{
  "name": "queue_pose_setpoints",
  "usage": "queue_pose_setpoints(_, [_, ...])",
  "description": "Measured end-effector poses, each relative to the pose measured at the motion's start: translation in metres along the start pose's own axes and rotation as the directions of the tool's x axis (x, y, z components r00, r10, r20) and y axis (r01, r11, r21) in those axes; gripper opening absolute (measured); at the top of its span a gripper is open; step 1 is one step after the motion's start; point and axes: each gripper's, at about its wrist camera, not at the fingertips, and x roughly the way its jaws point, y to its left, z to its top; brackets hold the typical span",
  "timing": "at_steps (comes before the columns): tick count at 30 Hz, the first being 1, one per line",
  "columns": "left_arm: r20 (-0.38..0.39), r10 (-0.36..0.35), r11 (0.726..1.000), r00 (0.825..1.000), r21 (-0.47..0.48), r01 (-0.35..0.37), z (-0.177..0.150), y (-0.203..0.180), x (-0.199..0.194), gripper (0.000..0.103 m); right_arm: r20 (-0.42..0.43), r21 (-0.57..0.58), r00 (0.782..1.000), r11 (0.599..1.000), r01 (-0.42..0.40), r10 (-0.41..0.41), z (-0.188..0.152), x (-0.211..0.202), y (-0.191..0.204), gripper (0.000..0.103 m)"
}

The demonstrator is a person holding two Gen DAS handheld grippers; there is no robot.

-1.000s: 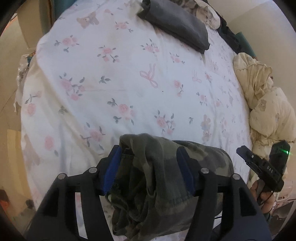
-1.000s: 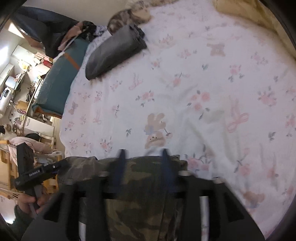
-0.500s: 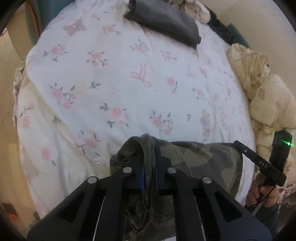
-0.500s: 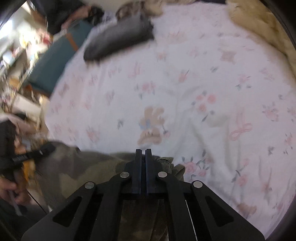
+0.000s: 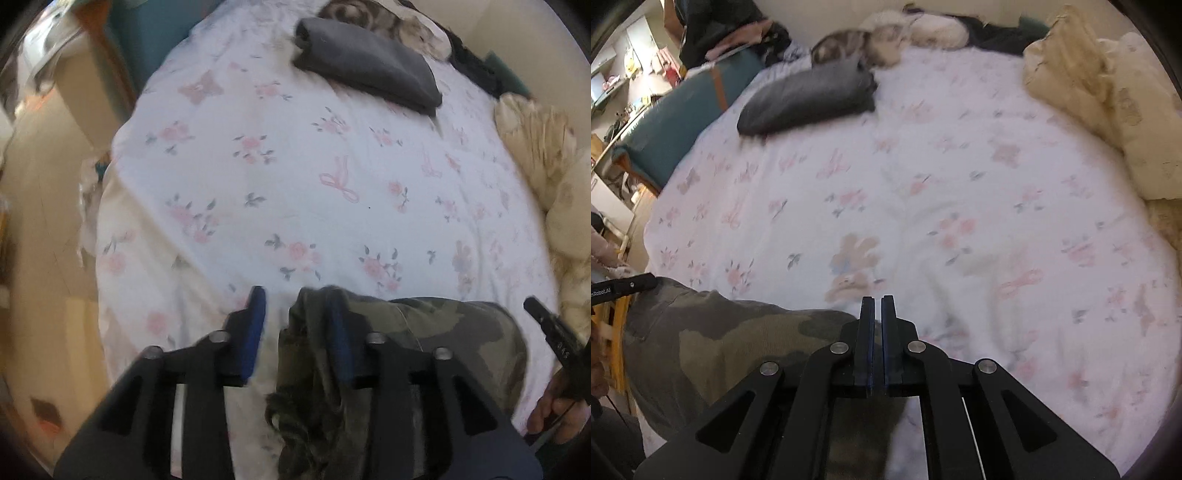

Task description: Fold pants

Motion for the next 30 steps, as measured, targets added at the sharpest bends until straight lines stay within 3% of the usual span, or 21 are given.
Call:
queue_pose_setpoints(2, [0.053, -0.048, 0.999, 0.997, -0.020, 0.049, -0.009, 0.000, -0.023, 0.030, 0.015, 0.025, 0.993, 0.993, -0.119, 0.119, -0.002, -0.021, 0.000, 0.003])
queue_pose_setpoints(4, [0.120, -0.126, 0.988, 0.985, 0.110, 0.113, -0.022, -0.024, -0.049, 0.030, 0.040, 0.015, 0.975, 0.975, -0.220, 0.219, -0.008, -0.036, 0.013, 0.003])
queue_pose_setpoints(6, [0.097, -0.268, 0.945, 0.959, 0.220, 0.242, -0.040, -0.056, -0.060, 0.028, 0.023, 0.044, 0.954, 0.953, -0.300, 0.300, -0.015, -0.035, 0.023, 0.003])
queue_pose_setpoints(7, [0.067, -0.292, 0.934, 0.954, 0.234, 0.270, -0.046, -0.064, -0.057, 0.021, 0.009, 0.076, 0.942, 0.939, -0.335, 0.335, -0.019, -0.030, 0.029, 0.003])
queue_pose_setpoints(9, [-0.019, -0.271, 0.927, 0.962, 0.266, 0.266, -0.059, -0.081, -0.035, 0.008, -0.010, 0.121, 0.934, 0.927, -0.354, 0.358, -0.027, -0.016, 0.037, 0.003])
queue_pose_setpoints(10, [-0.054, -0.221, 0.929, 0.974, 0.291, 0.227, -0.066, -0.086, -0.018, 0.007, -0.034, 0.115, 0.939, 0.934, -0.337, 0.343, -0.028, -0.009, 0.042, 0.003])
queue_pose_setpoints(13, [-0.084, -0.171, 0.911, 0.982, 0.366, 0.190, -0.070, -0.087, 0.010, 0.004, -0.144, 0.030, 0.958, 0.969, -0.246, 0.248, -0.038, 0.023, 0.054, 0.000])
queue_pose_setpoints(15, [-0.173, -0.195, 0.908, 0.965, 0.341, 0.244, -0.069, -0.079, 0.029, 0.004, -0.232, 0.049, 0.941, 0.969, -0.243, 0.247, -0.042, 0.041, 0.054, 0.000])
queue_pose_setpoints(17, [-0.207, -0.220, 0.916, 0.953, 0.292, 0.274, -0.069, -0.070, 0.040, 0.003, -0.261, 0.068, 0.933, 0.968, -0.240, 0.249, -0.047, 0.052, 0.050, 0.000])
queue_pose_setpoints(18, [-0.212, -0.199, 0.910, 0.957, 0.322, 0.261, -0.071, -0.072, 0.043, 0.003, -0.274, 0.041, 0.934, 0.973, -0.225, 0.228, -0.048, 0.057, 0.054, 0.000])
queue_pose_setpoints(20, [-0.151, -0.111, 0.877, 0.982, 0.451, 0.168, -0.086, -0.089, 0.041, 0.003, -0.270, -0.059, 0.952, 0.984, -0.167, 0.145, -0.052, 0.062, 0.069, 0.000])
queue_pose_setpoints(23, [-0.127, -0.087, 0.883, 0.988, 0.450, 0.135, -0.089, -0.093, 0.049, 0.003, -0.256, -0.094, 0.960, 0.986, -0.140, 0.112, -0.055, 0.066, 0.074, 0.000])
queue_pose_setpoints(25, [-0.133, -0.099, 0.897, 0.986, 0.417, 0.146, -0.085, -0.091, 0.045, 0.003, -0.271, -0.058, 0.951, 0.984, -0.168, 0.147, -0.049, 0.065, 0.068, 0.000])
queue_pose_setpoints(28, [-0.092, -0.082, 0.889, 0.992, 0.443, 0.115, -0.086, -0.098, 0.027, 0.002, -0.264, 0.025, 0.937, 0.973, -0.231, 0.230, -0.047, 0.053, 0.054, 0.000])
queue_pose_setpoints(30, [-0.054, -0.131, 0.896, 0.990, 0.422, 0.141, -0.083, -0.098, 0.003, 0.002, -0.197, 0.062, 0.938, 0.958, -0.279, 0.286, -0.040, 0.030, 0.048, 0.006])
